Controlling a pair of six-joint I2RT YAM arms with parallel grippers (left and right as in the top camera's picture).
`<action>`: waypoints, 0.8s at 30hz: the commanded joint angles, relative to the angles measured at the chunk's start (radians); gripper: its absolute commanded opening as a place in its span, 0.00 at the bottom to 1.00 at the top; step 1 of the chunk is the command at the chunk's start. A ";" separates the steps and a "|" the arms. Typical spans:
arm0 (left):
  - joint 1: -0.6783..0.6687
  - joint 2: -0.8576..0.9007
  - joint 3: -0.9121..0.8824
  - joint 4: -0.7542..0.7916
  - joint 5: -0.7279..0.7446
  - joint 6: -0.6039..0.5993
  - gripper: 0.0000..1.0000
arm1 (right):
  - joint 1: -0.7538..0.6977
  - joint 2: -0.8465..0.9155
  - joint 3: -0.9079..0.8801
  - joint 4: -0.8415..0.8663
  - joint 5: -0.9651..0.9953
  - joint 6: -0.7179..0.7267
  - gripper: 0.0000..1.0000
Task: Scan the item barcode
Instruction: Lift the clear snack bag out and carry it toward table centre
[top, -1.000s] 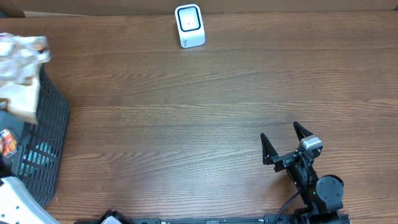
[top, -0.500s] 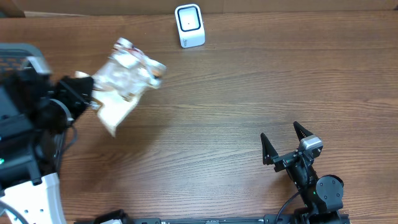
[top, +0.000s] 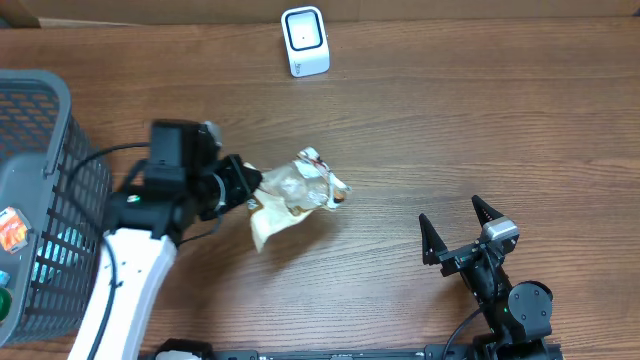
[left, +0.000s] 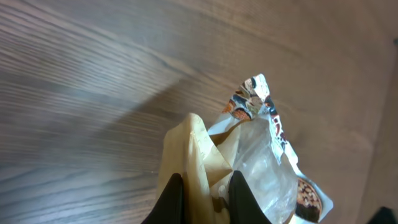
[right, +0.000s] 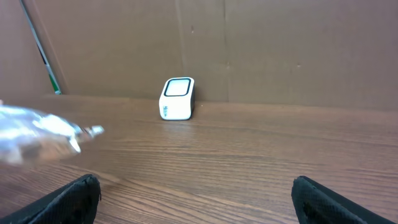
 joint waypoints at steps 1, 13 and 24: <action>-0.056 0.045 -0.034 0.049 -0.037 -0.074 0.04 | -0.004 -0.009 -0.010 0.005 -0.002 0.000 1.00; -0.217 0.268 -0.053 0.138 -0.151 -0.294 0.04 | -0.004 -0.009 -0.010 0.005 -0.002 0.000 1.00; -0.243 0.365 -0.053 0.286 -0.155 -0.381 0.04 | -0.004 -0.009 -0.010 0.005 -0.002 0.000 1.00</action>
